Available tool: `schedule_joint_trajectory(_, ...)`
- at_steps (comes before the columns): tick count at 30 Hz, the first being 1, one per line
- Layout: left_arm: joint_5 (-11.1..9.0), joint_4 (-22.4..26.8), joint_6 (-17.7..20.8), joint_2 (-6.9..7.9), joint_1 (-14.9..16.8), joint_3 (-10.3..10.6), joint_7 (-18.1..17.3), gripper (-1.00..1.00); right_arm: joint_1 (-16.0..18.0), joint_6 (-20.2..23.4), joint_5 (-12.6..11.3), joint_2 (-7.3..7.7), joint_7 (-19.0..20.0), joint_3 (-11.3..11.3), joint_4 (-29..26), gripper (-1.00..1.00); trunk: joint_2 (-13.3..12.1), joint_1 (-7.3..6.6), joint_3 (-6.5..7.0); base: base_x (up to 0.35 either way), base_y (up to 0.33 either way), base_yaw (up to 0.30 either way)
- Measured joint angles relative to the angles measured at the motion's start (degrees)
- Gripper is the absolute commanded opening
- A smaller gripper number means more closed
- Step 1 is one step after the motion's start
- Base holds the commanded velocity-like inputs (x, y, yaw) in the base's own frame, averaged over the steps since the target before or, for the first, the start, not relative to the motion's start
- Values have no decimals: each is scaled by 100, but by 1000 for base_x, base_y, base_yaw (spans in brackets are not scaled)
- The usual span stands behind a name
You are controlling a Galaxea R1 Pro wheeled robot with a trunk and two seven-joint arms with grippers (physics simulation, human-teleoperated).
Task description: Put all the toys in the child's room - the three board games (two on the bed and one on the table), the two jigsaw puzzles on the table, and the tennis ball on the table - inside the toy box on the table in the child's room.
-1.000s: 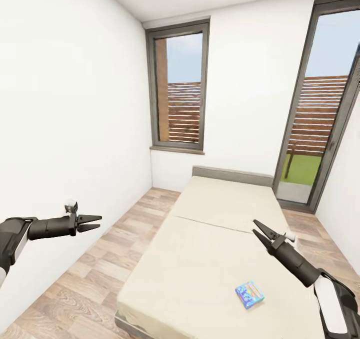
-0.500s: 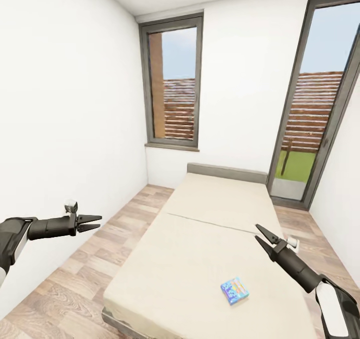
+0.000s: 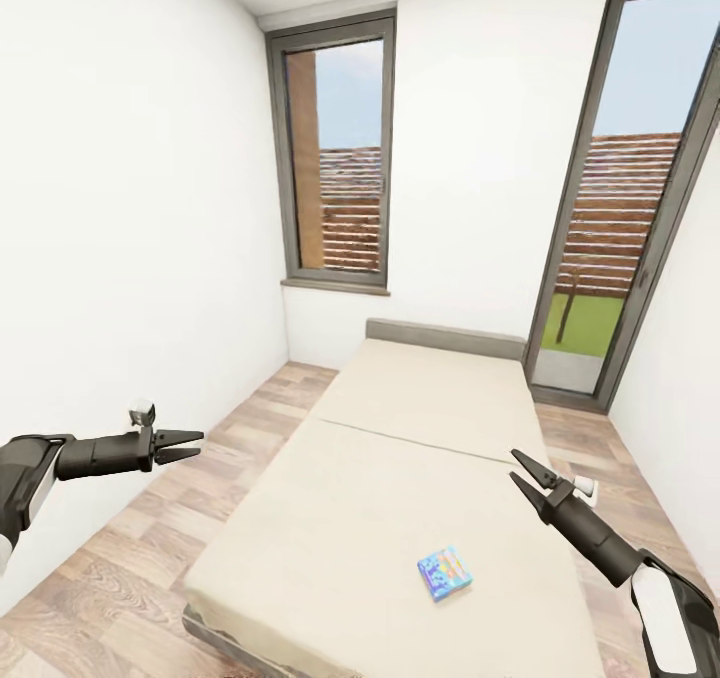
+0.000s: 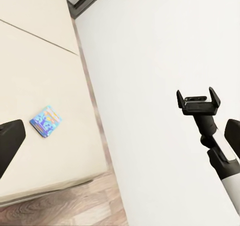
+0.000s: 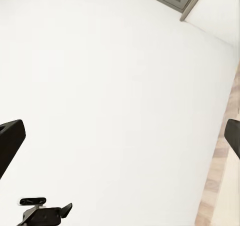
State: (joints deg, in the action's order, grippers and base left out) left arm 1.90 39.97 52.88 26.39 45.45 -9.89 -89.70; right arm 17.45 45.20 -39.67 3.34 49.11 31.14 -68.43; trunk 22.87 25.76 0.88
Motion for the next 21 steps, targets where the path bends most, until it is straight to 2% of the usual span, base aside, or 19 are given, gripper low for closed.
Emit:
schedule_joint_trajectory(7, 0, -1, -4, -3, 3, -2, 1, 100, -4, -13, -2, 1, 8, 0, 5, 100, 0, 0, -51, 0, -218, -134)
schedule_joint_trajectory(21, 0, -1, -4, -3, 2, 1, 1, 100, -6, -38, -12, 1, 18, 0, 57, 100, 1, 0, -60, 0, -19, -268)
